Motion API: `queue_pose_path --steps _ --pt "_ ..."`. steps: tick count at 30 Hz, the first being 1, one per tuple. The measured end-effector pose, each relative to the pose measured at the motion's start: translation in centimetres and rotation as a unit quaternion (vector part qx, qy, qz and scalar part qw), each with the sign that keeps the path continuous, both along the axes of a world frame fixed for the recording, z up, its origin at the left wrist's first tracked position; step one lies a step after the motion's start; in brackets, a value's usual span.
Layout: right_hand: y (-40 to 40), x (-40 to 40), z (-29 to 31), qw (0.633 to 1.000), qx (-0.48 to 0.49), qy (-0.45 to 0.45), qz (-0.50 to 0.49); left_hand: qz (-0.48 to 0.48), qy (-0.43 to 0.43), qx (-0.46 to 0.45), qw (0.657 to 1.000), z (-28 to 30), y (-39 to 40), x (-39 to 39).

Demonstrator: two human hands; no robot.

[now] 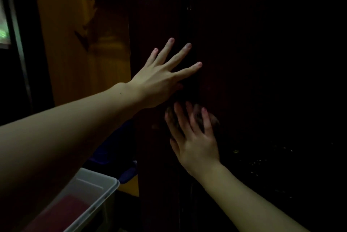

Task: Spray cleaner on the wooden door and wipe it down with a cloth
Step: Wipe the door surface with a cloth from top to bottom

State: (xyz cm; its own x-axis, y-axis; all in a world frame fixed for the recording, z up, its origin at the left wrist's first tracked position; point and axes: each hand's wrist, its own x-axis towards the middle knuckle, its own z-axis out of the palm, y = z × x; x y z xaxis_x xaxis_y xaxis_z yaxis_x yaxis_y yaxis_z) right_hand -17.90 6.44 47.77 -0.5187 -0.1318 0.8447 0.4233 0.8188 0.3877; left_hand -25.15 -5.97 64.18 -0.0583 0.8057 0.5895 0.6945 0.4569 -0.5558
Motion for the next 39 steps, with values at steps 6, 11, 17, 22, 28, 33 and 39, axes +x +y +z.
queue_pose_path --steps 6,11,17,22,28,33,39 --pt "3.2 3.6 -9.4 0.974 0.133 -0.18 0.033 -0.036 -0.034 0.049 0.998 -1.0 0.1 -0.5" --pt "1.2 1.2 -1.2 0.997 0.062 -0.014 0.04 -0.063 -0.073 0.102 0.99 -1.3 0.0 -0.3" --pt "1.5 1.0 -3.7 0.995 0.063 -0.066 0.037 -0.062 -0.072 0.123 0.988 -1.9 0.0 -0.7" --pt "3.1 4.0 -9.8 0.977 0.13 -0.166 0.028 -0.04 -0.1 0.151 0.983 -2.8 1.1 0.3" --pt "2.4 3.5 -4.3 1.0 0.022 -0.01 0.014 -0.001 -0.09 0.192 0.977 -4.1 2.1 1.7" --pt "8.8 9.1 -6.0 0.998 -0.001 0.064 -0.024 0.026 -0.127 0.237 0.963 -5.4 4.6 3.3" --pt "6.4 7.9 -5.1 0.977 -0.123 0.164 -0.054 0.004 -0.138 0.261 0.955 -5.8 5.4 4.3"
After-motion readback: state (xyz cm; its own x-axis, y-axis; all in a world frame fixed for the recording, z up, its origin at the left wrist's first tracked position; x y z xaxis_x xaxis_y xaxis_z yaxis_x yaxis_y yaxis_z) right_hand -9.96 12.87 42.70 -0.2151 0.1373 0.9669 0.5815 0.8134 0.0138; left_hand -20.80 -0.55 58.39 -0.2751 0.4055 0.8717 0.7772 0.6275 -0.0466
